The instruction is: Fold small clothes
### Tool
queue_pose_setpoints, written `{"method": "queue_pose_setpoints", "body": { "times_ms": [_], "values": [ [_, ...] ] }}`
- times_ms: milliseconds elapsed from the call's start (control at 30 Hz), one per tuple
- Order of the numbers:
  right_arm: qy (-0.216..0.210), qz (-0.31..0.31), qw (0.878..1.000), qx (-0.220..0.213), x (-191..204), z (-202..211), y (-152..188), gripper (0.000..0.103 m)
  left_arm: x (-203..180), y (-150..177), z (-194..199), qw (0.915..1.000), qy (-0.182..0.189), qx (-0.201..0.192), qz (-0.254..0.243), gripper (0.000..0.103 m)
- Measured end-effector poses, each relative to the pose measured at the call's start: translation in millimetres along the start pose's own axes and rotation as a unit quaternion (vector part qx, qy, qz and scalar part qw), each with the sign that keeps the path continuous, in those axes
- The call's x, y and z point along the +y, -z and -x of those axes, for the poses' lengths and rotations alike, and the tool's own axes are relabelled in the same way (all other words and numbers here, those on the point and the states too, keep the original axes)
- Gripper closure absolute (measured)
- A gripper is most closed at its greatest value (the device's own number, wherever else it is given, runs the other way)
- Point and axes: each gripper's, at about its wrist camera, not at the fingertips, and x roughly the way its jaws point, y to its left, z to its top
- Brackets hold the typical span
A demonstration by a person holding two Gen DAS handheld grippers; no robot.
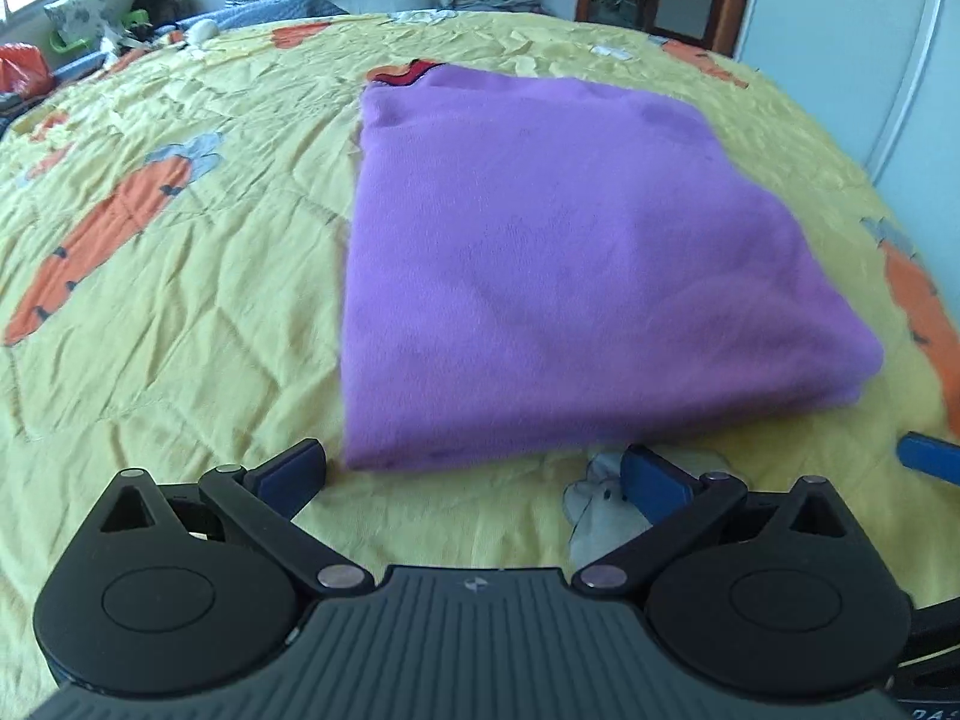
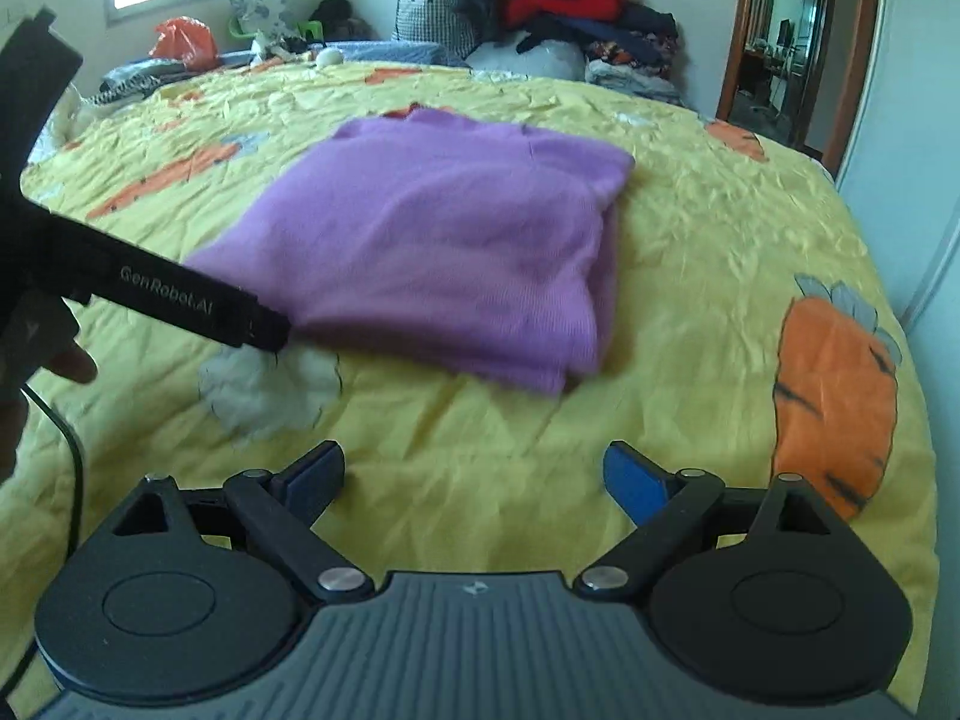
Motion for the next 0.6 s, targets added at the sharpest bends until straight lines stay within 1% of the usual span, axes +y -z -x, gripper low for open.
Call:
{"method": "queue_pose_setpoints", "body": {
  "times_ms": [133,267,433,500,600],
  "values": [
    [0.011,-0.018,1.000,0.001,-3,0,-3,0.003,2,7,6,0.9998,-0.009,-0.005,0.019,0.000],
    [0.010,-0.038,0.999,0.011,-4,-4,-3,0.002,2,14,11,0.9995,-0.017,-0.003,0.027,0.000],
    [0.019,-0.074,0.997,0.013,-6,-4,-5,0.001,4,26,19,0.9989,-0.026,-0.012,0.036,0.000],
    [0.022,-0.076,0.997,0.017,-3,-6,-6,0.000,4,30,22,0.9988,-0.028,-0.015,0.038,0.000],
    [0.037,-0.058,0.997,0.020,5,-10,-7,0.000,4,35,25,0.9985,-0.030,-0.021,0.040,0.000]
  ]
}}
